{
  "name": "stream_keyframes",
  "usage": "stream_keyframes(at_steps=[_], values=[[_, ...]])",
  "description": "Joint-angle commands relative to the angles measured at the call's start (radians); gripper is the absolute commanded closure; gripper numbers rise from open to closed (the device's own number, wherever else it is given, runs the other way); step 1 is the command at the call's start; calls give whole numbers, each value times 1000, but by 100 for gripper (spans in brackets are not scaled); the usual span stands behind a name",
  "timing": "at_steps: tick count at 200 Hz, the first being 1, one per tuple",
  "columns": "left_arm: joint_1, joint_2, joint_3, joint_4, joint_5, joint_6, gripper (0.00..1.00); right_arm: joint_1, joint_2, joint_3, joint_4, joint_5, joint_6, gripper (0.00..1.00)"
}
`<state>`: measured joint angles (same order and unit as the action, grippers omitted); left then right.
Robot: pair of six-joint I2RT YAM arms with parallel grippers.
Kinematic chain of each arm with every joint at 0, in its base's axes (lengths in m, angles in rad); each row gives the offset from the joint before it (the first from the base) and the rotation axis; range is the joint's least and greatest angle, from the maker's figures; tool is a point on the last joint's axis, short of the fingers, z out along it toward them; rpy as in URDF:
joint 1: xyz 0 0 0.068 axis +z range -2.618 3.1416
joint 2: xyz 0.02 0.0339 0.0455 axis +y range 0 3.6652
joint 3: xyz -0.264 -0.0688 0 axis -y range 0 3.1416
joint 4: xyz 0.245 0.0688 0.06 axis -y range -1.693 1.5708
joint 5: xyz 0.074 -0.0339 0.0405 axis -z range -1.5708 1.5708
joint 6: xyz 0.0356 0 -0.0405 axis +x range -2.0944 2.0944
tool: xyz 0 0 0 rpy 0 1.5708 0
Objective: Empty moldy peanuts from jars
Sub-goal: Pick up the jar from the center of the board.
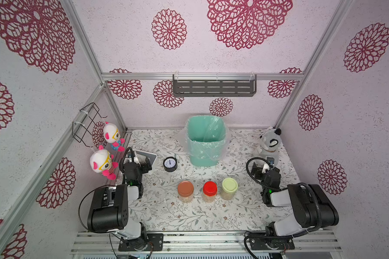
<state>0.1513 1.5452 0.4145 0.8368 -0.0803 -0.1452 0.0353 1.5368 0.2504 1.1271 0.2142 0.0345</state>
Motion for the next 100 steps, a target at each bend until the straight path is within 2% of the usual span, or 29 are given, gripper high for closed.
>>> stream_keyframes(at_steps=[1, 100], values=[[-2, 7, 17, 18, 5, 13, 3, -3, -1, 15, 50, 16, -12, 1], [-3, 6, 14, 24, 4, 15, 3, -3, -1, 14, 51, 16, -12, 1]])
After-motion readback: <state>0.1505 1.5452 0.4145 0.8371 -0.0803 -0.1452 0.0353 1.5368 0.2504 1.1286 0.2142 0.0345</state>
